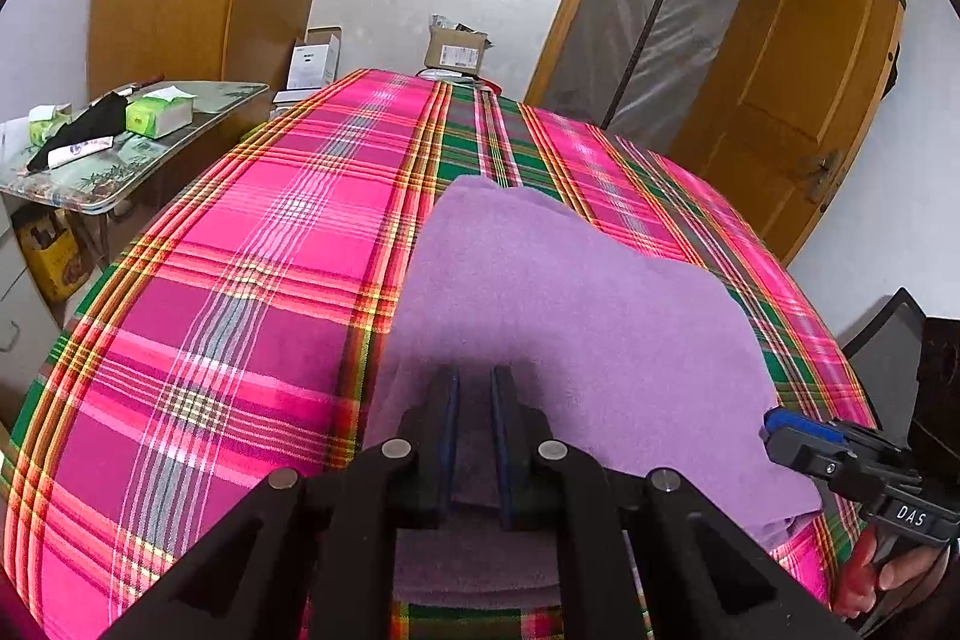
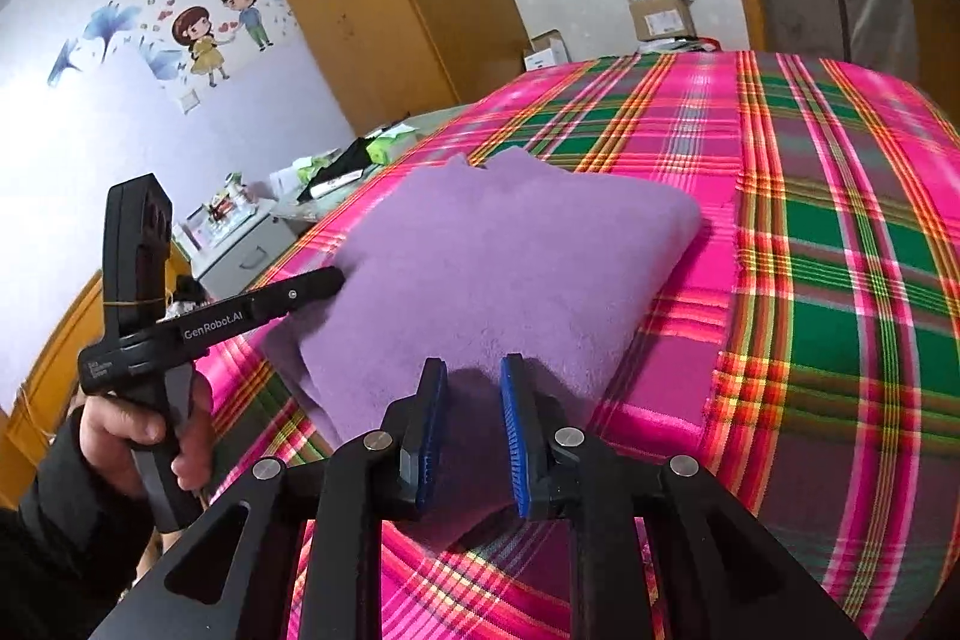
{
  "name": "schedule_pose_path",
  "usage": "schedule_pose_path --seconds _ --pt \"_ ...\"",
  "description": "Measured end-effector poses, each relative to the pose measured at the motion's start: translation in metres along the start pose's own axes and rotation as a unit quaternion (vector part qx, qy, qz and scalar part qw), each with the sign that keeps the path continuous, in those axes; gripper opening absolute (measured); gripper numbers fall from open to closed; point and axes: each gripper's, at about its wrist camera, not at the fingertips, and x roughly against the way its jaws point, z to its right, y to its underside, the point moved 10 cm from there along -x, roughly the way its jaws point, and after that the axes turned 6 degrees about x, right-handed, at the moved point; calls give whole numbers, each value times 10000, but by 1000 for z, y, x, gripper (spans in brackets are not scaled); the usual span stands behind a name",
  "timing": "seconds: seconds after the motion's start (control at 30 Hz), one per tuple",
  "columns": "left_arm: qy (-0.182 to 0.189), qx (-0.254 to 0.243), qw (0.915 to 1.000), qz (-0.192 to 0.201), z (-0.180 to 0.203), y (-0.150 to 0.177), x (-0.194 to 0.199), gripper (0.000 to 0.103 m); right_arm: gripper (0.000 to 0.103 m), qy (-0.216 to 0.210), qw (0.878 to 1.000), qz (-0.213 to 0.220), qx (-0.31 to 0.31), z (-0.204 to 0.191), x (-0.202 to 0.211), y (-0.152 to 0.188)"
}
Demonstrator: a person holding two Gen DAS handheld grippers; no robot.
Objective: Fold clothes
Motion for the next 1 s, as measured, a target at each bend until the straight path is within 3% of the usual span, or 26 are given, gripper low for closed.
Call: schedule_pose_path --seconds 0.33,1.0 --pt "-118 -93 9999 23 0 1 0 10 20 441 9984 16 341 -7 0 2" --pt "-536 -397 9977 78 5 1 -2 10 20 334 9991 56 237 -5 0 2"
